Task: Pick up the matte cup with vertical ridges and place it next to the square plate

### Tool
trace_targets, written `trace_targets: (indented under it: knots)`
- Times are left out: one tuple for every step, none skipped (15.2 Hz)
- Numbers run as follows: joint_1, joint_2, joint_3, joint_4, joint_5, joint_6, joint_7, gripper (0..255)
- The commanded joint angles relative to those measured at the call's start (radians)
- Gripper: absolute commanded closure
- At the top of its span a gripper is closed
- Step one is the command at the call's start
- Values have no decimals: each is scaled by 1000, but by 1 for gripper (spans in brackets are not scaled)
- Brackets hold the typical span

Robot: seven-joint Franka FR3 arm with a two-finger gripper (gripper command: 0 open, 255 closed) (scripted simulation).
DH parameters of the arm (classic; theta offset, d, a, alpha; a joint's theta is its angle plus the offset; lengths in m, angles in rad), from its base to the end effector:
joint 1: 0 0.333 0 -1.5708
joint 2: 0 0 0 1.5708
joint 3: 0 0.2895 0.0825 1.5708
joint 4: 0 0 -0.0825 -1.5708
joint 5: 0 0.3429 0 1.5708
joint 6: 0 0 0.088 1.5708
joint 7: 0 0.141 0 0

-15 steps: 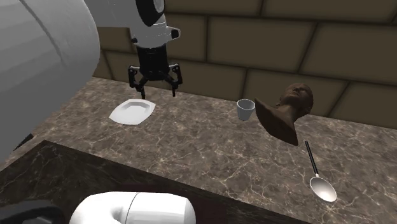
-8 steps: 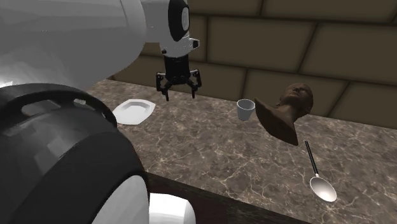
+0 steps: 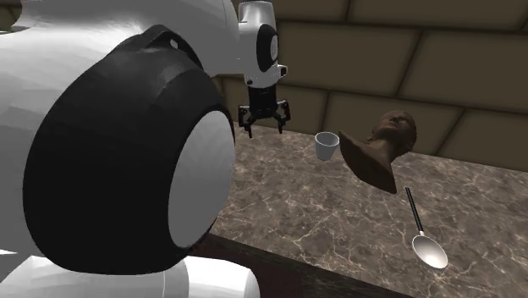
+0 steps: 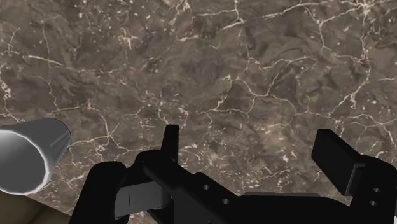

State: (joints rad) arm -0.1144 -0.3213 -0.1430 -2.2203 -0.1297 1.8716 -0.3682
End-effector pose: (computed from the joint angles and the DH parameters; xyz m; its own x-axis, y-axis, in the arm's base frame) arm 0.4048 -0.1237 0.4568 0.9861 0.1564 -0.0569 0.1598 -0.9853 0.0612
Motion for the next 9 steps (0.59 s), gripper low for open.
trace_targets:
  knots:
    - [-10, 69, -18, 40, -11, 30, -20, 0]
    - [-15, 102, -26, 58, -15, 46, -29, 0]
    - [-20, 136, -33, 77, -18, 61, -38, 0]
    - [-24, 169, -41, 97, -21, 75, -47, 0]
    - [-29, 203, -48, 118, -23, 89, -56, 0]
    - [-35, 238, -55, 141, -25, 101, -65, 0]
    - [-40, 272, -61, 164, -26, 113, -75, 0]
    - [-45, 307, -68, 189, -26, 124, -84, 0]
    - [-51, 342, -74, 215, -25, 134, -93, 0]
